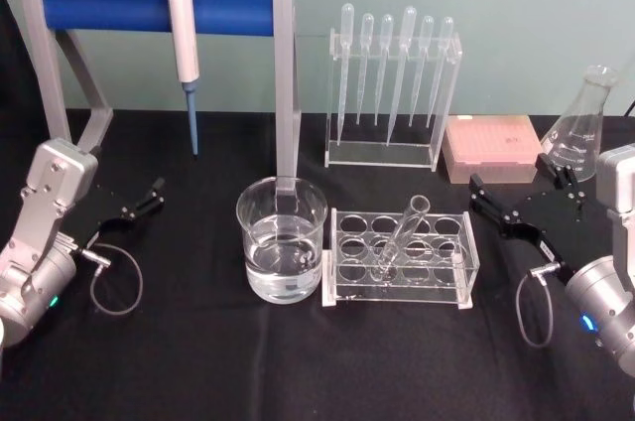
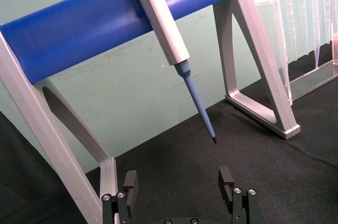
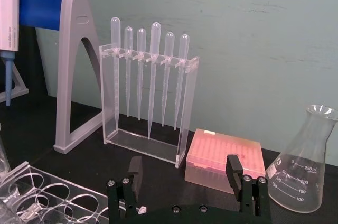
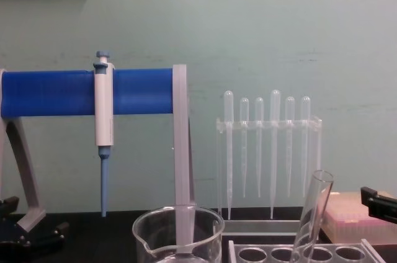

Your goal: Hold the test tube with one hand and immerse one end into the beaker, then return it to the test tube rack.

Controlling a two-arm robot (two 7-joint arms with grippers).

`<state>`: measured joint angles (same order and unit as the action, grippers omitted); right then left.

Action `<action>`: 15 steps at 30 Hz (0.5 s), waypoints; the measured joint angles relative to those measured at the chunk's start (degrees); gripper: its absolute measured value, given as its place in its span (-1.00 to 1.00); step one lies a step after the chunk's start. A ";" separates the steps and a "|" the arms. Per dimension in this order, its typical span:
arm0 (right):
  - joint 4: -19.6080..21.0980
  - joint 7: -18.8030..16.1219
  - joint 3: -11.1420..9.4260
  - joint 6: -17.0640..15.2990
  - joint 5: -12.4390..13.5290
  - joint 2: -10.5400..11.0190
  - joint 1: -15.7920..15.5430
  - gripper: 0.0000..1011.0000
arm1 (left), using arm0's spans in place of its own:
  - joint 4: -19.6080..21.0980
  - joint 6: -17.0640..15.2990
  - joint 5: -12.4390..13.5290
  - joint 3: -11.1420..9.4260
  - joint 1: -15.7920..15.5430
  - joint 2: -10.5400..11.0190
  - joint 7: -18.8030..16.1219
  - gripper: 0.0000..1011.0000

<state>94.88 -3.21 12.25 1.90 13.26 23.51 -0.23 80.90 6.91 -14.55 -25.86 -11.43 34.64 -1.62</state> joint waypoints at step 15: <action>0.05 0.02 0.03 0.02 0.10 0.06 -0.05 0.98 | 0.00 0.00 0.00 0.00 0.00 0.00 0.00 0.98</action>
<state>94.93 -3.19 12.29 1.93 13.36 23.57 -0.28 80.90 6.91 -14.55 -25.86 -11.43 34.64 -1.62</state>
